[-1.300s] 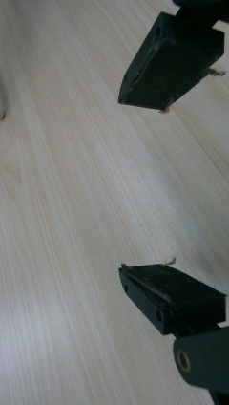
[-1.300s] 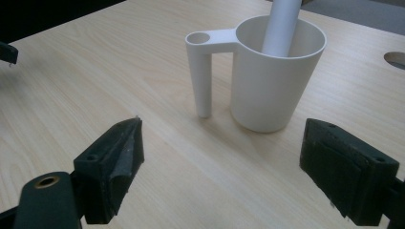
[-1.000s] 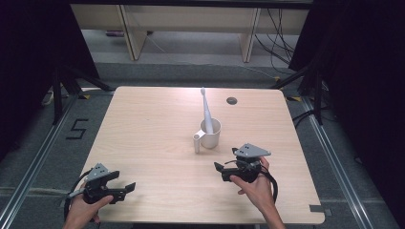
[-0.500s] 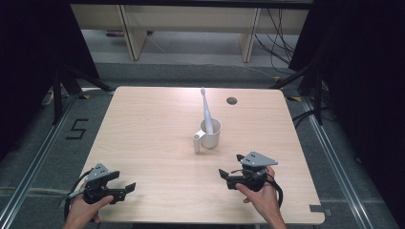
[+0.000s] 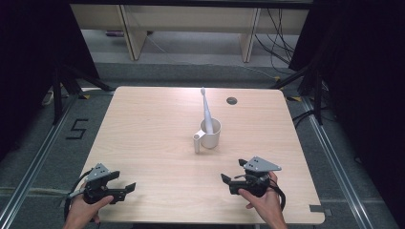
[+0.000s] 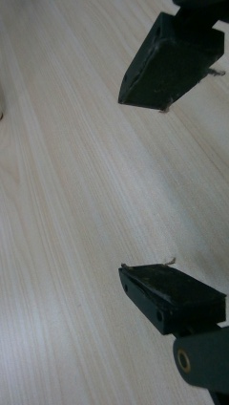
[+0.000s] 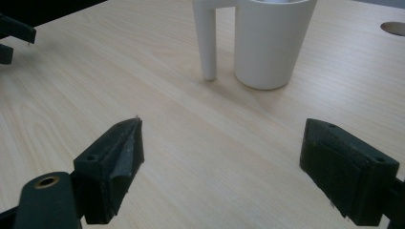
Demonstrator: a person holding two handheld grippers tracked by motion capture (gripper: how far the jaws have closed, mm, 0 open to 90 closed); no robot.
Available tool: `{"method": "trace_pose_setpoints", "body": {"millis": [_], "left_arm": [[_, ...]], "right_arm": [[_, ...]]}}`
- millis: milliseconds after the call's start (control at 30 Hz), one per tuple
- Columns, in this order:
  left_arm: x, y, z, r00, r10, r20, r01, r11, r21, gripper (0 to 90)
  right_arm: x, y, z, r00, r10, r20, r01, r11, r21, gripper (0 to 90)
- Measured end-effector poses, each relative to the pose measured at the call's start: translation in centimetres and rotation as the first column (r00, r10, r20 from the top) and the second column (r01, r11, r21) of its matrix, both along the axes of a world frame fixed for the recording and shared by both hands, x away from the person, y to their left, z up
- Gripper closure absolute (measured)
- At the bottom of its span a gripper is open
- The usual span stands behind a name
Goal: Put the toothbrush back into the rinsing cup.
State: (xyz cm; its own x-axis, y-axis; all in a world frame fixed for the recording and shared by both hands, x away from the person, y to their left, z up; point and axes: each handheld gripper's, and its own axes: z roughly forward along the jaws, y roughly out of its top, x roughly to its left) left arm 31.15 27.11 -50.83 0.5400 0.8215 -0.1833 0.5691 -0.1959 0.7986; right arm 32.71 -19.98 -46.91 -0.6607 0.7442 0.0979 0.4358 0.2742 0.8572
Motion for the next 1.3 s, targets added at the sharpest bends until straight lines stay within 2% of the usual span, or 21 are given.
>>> {"method": "trace_pose_setpoints", "body": {"millis": [33,67,100,133,167,200,233,267,400,467,500,533,600,700,733,833,900,967,1033,1067,1300], "left_arm": [[0.0,0.0,0.0,1.0,-0.002,-0.001,0.002,1.0,0.002,15.2],[0.0,0.0,0.0,1.0,-0.001,0.0,0.001,1.0,0.001,15.2],[0.0,0.0,0.0,1.0,-0.003,-0.002,0.003,1.0,0.003,15.2],[0.0,0.1,0.1,0.9999,-0.007,-0.009,0.008,0.9999,0.007,15.2],[0.0,0.0,0.1,0.9999,-0.007,-0.008,0.007,1.0,0.007,15.2],[0.0,0.0,0.0,1.0,-0.001,-0.001,0.001,1.0,0.001,15.2],[0.0,0.0,0.0,1.0,-0.001,-0.002,0.001,1.0,0.002,15.2],[0.0,0.0,0.0,1.0,-0.004,-0.005,0.004,1.0,0.006,15.2],[0.0,0.0,0.0,1.0,0.0,-0.003,0.0,1.0,0.001,15.2],[0.0,0.0,0.0,1.0,0.0,-0.001,0.0,1.0,0.001,15.2],[0.0,0.0,0.1,1.0,-0.003,-0.007,0.003,1.0,0.006,15.2],[0.0,0.1,0.1,0.9999,-0.006,-0.01,0.006,0.9999,0.009,15.1],[0.0,0.1,0.1,0.9999,-0.011,-0.011,0.011,0.9998,0.015,15.1],[0.0,0.1,0.1,0.9999,-0.009,-0.01,0.009,0.9999,0.013,15.1],[0.0,0.1,0.1,0.9999,-0.009,-0.01,0.009,0.9999,0.013,15.1],[0.0,0.1,0.2,0.9999,-0.012,-0.013,0.012,0.9998,0.013,15.2],[0.0,0.1,0.2,0.9999,-0.012,-0.012,0.012,0.9999,0.012,15.1],[0.0,0.1,0.1,0.9999,-0.01,-0.009,0.01,0.9999,0.012,15.2],[0.0,0.1,0.1,0.9999,-0.012,-0.011,0.013,0.9998,0.013,15.1],[0.0,0.0,0.1,0.9999,-0.013,-0.011,0.013,0.9998,0.013,15.2],[0.0,0.0,0.1,0.9999,-0.013,-0.01,0.013,0.9999,0.011,15.1]], "right_arm": [[0.0,-0.2,0.0,0.9997,0.0,0.026,0.001,1.0,-0.027,15.9],[-0.1,-0.3,0.0,0.9999,-0.004,0.016,0.005,1.0,-0.02,15.9],[-0.4,-0.2,-0.1,0.9999,-0.011,-0.013,0.011,1.0,-0.007,15.9],[-0.4,-0.3,-0.2,0.9999,-0.01,0.007,0.01,1.0,-0.006,15.9],[-0.5,-0.4,-0.3,0.9999,-0.009,0.004,0.009,1.0,-0.003,15.9],[-0.5,-0.5,-0.2,0.9999,-0.002,0.013,0.002,1.0,-0.024,15.9],[-0.7,-0.5,-0.3,0.9999,-0.009,-0.01,0.009,1.0,-0.012,15.9],[-0.7,-0.6,-0.3,0.9998,-0.004,0.019,0.004,1.0,-0.022,15.9],[-1.2,-0.8,-0.5,1.0,-0.004,-0.008,0.004,1.0,-0.006,15.9],[-1.4,-1.0,-0.7,0.9999,0.001,0.011,-0.001,1.0,-0.024,15.9],[-1.6,-1.0,-0.8,0.9999,-0.005,-0.012,0.005,1.0,-0.005,15.9],[-1.5,-1.2,-0.8,1.0,0.003,0.009,-0.003,1.0,-0.023,15.9],[-1.7,-1.3,-0.9,1.0,0.004,0.006,-0.004,1.0,-0.026,15.9],[-2.0,-1.4,-1.1,0.9997,-0.008,-0.022,0.007,1.0,-0.012,15.9],[-1.9,-1.6,-1.2,1.0,-0.002,-0.005,0.002,1.0,-0.028,15.9],[-2.1,-1.6,-1.4,0.9995,-0.011,-0.029,0.011,1.0,-0.008,15.9],[-2.1,-1.8,-1.6,0.9999,0.004,-0.016,-0.005,1.0,-0.03,15.9],[-2.2,-1.7,-1.8,0.9993,0.001,-0.036,-0.001,1.0,-0.01,15.9],[-2.3,-1.7,-1.7,0.999,-0.005,-0.044,0.004,1.0,-0.024,16.0],[-2.2,-1.8,-1.8,0.9996,0.004,-0.027,-0.005,0.999,-0.034,15.9],[-2.1,-1.8,-1.9,0.9995,0.008,-0.032,-0.009,0.999,-0.038,15.9]]}}
